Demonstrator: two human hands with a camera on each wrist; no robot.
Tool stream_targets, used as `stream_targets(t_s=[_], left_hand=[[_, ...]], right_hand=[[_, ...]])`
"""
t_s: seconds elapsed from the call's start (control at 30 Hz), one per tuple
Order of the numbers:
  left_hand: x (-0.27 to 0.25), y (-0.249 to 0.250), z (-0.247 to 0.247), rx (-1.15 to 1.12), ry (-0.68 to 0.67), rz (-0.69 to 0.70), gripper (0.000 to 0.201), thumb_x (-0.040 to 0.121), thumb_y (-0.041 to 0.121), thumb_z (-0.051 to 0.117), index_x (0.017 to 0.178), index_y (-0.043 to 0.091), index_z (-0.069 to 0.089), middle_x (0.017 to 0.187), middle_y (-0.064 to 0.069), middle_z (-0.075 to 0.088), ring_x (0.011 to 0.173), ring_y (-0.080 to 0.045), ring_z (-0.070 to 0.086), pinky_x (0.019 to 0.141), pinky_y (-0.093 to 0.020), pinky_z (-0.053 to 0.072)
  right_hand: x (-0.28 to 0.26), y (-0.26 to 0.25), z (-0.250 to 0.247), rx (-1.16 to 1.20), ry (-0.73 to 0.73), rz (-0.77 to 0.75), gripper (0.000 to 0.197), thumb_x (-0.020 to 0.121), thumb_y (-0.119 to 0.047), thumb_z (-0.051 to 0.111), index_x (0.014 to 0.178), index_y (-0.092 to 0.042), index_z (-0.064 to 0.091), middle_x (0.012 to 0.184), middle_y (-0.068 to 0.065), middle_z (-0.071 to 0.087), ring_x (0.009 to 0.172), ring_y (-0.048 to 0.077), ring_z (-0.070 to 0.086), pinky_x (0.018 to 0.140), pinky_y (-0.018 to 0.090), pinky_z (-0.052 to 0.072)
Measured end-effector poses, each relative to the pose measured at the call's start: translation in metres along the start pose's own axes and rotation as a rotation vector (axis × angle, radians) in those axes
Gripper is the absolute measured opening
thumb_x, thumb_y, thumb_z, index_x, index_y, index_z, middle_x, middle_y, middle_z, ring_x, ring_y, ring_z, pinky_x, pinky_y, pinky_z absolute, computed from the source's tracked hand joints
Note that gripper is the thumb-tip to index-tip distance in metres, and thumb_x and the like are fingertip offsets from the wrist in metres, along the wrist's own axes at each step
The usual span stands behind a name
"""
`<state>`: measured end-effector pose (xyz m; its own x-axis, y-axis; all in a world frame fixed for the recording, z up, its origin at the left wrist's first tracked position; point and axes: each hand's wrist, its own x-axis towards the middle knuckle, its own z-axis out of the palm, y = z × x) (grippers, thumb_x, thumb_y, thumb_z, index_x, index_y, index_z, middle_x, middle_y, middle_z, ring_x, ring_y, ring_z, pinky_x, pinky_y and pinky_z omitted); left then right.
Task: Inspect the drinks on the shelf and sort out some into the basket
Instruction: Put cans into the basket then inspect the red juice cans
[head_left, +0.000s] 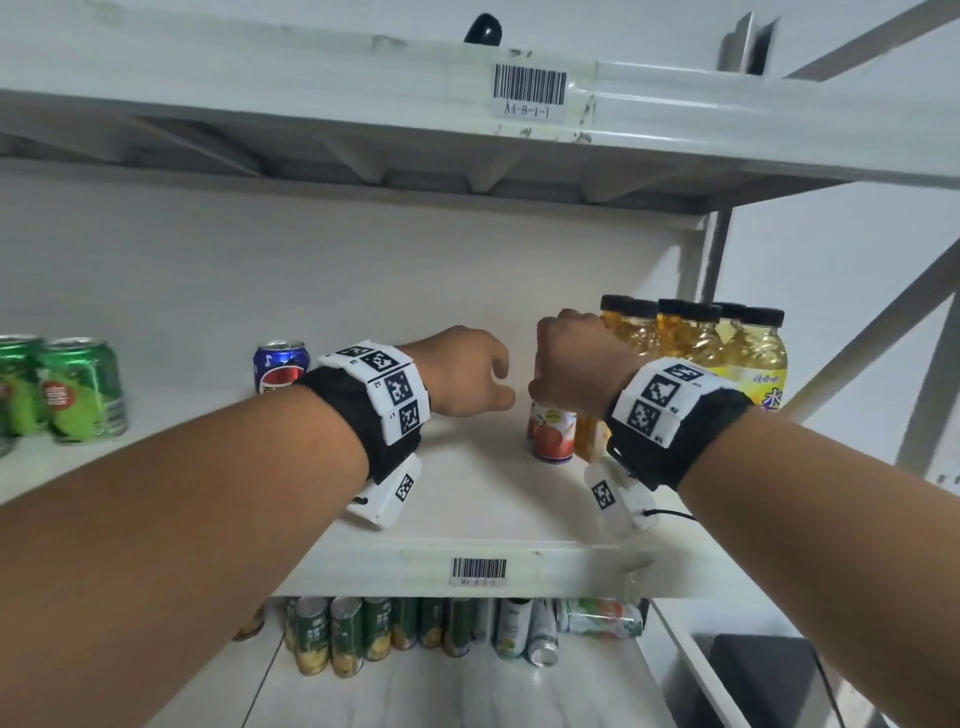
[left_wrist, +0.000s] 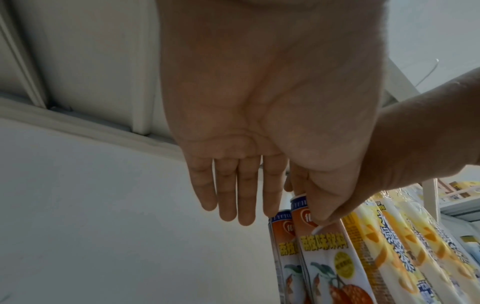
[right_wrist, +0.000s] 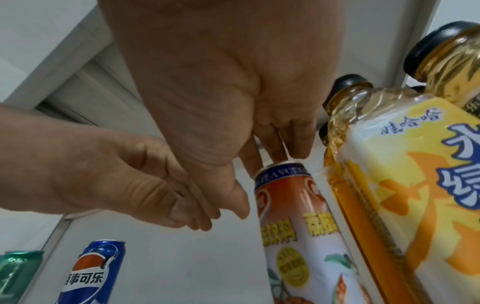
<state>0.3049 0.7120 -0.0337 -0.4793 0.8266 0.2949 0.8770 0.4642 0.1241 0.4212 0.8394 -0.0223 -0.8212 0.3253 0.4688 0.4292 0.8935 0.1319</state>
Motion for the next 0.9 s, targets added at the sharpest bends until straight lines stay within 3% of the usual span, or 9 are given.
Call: stream_targets(t_s=[0.17, 0.33, 0.4, 0.47, 0.6, 0.7, 0.77, 0.83, 0.9], left_hand=[[-0.009, -0.006, -0.003, -0.078, 0.021, 0.023, 0.046, 0.094, 0.048, 0.074, 0.133, 0.025, 0.068, 0.126, 0.005, 0.065, 0.111, -0.017, 0.058, 0.094, -0.027, 0.045], [-0.03, -0.015, -0.01, -0.232, 0.067, 0.038, 0.053, 0.088, 0.046, 0.085, 0.131, 0.02, 0.067, 0.119, 0.005, 0.068, 0.106, -0.017, 0.066, 0.089, -0.026, 0.049], [-0.047, -0.027, -0.017, -0.322, 0.061, 0.051, 0.047, 0.087, 0.04, 0.087, 0.123, 0.015, 0.07, 0.116, 0.0, 0.073, 0.106, -0.022, 0.071, 0.095, -0.033, 0.057], [-0.053, -0.026, -0.022, -0.458, 0.062, 0.093, 0.034, 0.089, 0.028, 0.086, 0.114, 0.01, 0.072, 0.111, -0.007, 0.079, 0.106, -0.027, 0.075, 0.1, -0.046, 0.059], [-0.076, -0.052, -0.032, -0.695, 0.221, -0.018, 0.041, 0.082, 0.021, 0.094, 0.107, -0.001, 0.07, 0.102, -0.019, 0.078, 0.099, -0.038, 0.077, 0.094, -0.057, 0.063], [-0.085, -0.068, -0.026, -0.727, 0.352, -0.098, 0.046, 0.075, 0.03, 0.098, 0.098, 0.004, 0.069, 0.086, -0.008, 0.073, 0.082, -0.036, 0.073, 0.087, -0.055, 0.065], [-0.088, -0.075, -0.02, -0.682, 0.433, -0.123, 0.044, 0.07, 0.034, 0.098, 0.091, 0.013, 0.065, 0.078, 0.004, 0.067, 0.071, -0.022, 0.065, 0.079, -0.045, 0.064], [-0.091, -0.078, -0.016, -0.667, 0.442, -0.11, 0.046, 0.067, 0.04, 0.097, 0.09, 0.021, 0.062, 0.082, 0.006, 0.07, 0.073, -0.017, 0.067, 0.078, -0.042, 0.064], [-0.094, -0.079, -0.017, -0.747, 0.369, -0.077, 0.052, 0.063, 0.047, 0.095, 0.098, 0.022, 0.065, 0.093, 0.002, 0.078, 0.085, -0.02, 0.076, 0.088, -0.048, 0.066]], right_hand=[[-0.007, -0.003, 0.002, 0.237, 0.05, -0.012, 0.029, 0.085, -0.021, 0.074, 0.106, -0.011, 0.057, 0.095, 0.001, 0.066, 0.093, 0.024, 0.064, 0.07, 0.032, 0.052], [-0.017, -0.017, -0.019, 0.52, 0.182, 0.029, 0.035, 0.081, -0.031, 0.083, 0.107, -0.02, 0.062, 0.095, -0.006, 0.064, 0.086, 0.014, 0.063, 0.062, 0.023, 0.049], [-0.018, -0.04, -0.028, 0.698, 0.202, 0.028, 0.038, 0.079, -0.032, 0.088, 0.105, -0.021, 0.064, 0.096, -0.004, 0.066, 0.081, 0.01, 0.063, 0.061, 0.023, 0.05], [-0.021, -0.046, -0.035, 0.889, 0.241, 0.024, 0.037, 0.08, -0.026, 0.089, 0.107, -0.018, 0.065, 0.102, 0.004, 0.071, 0.083, 0.017, 0.068, 0.066, 0.028, 0.059], [-0.024, -0.083, -0.034, 1.173, 0.306, 0.096, 0.047, 0.083, -0.025, 0.089, 0.12, -0.014, 0.063, 0.11, 0.008, 0.072, 0.089, 0.016, 0.071, 0.071, 0.021, 0.06], [-0.025, -0.107, -0.024, 1.328, 0.176, 0.2, 0.06, 0.078, -0.037, 0.092, 0.123, -0.012, 0.061, 0.109, 0.009, 0.075, 0.097, 0.023, 0.075, 0.081, 0.036, 0.061], [-0.025, -0.118, -0.018, 1.389, 0.099, 0.217, 0.058, 0.079, -0.034, 0.092, 0.122, -0.007, 0.063, 0.107, 0.014, 0.076, 0.094, 0.028, 0.076, 0.086, 0.046, 0.062], [-0.023, -0.124, -0.015, 1.476, 0.109, 0.219, 0.048, 0.082, -0.024, 0.089, 0.117, 0.0, 0.067, 0.106, 0.021, 0.077, 0.091, 0.033, 0.077, 0.087, 0.05, 0.064], [-0.019, -0.125, -0.015, 1.539, 0.127, 0.212, 0.031, 0.09, -0.016, 0.081, 0.111, 0.003, 0.07, 0.102, 0.023, 0.077, 0.084, 0.032, 0.078, 0.081, 0.047, 0.065]])
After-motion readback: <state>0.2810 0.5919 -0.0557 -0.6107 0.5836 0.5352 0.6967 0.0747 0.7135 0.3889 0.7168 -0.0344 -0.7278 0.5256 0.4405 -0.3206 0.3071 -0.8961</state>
